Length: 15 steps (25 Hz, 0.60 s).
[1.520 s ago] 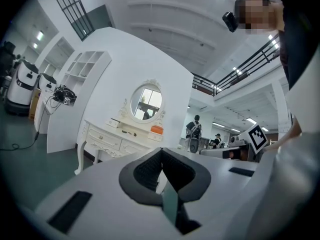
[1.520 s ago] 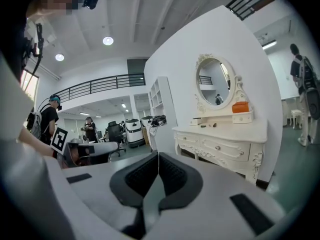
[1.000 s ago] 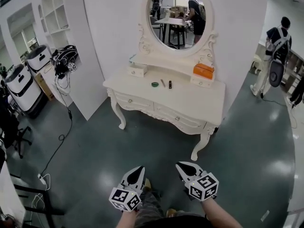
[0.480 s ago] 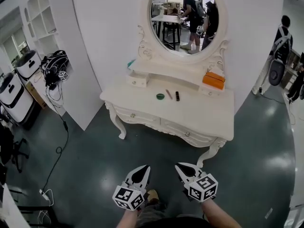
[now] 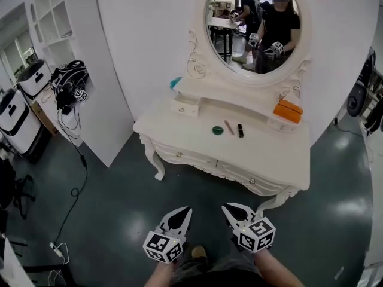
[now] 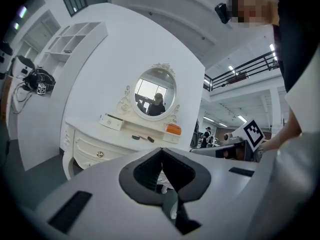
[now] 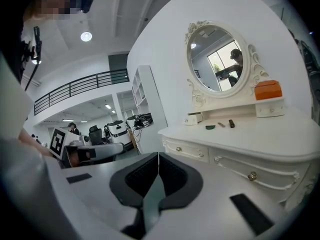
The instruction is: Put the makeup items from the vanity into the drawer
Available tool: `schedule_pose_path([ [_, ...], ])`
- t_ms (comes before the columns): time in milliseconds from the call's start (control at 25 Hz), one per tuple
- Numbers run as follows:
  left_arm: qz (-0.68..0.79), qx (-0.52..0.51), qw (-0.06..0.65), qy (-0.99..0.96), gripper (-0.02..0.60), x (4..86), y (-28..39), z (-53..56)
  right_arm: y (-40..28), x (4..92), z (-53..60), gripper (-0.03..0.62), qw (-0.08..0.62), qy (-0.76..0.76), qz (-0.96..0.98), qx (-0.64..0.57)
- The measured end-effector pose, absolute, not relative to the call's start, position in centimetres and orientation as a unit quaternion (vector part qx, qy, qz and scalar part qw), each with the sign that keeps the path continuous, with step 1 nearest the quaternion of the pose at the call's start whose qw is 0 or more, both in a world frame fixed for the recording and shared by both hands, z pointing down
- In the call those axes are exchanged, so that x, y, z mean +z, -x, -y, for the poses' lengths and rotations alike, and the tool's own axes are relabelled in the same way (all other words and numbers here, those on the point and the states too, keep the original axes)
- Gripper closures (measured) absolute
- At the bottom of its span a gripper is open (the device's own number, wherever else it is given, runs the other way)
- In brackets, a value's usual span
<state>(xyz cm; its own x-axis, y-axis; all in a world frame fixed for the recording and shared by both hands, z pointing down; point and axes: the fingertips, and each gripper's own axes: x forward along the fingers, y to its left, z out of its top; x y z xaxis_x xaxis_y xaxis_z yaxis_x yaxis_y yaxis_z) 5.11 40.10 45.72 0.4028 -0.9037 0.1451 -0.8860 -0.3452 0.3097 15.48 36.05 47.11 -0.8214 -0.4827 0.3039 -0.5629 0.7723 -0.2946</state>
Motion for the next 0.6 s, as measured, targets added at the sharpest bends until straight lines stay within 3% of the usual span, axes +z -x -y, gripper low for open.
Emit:
schedule_pose_path([
  [600, 0.506, -0.018, 0.185, -0.842, 0.568, 47.1, -3.8, -30.1, -13.4, 47.9, -26.2, 0.571, 0.118, -0.304, 0.929, 0.177],
])
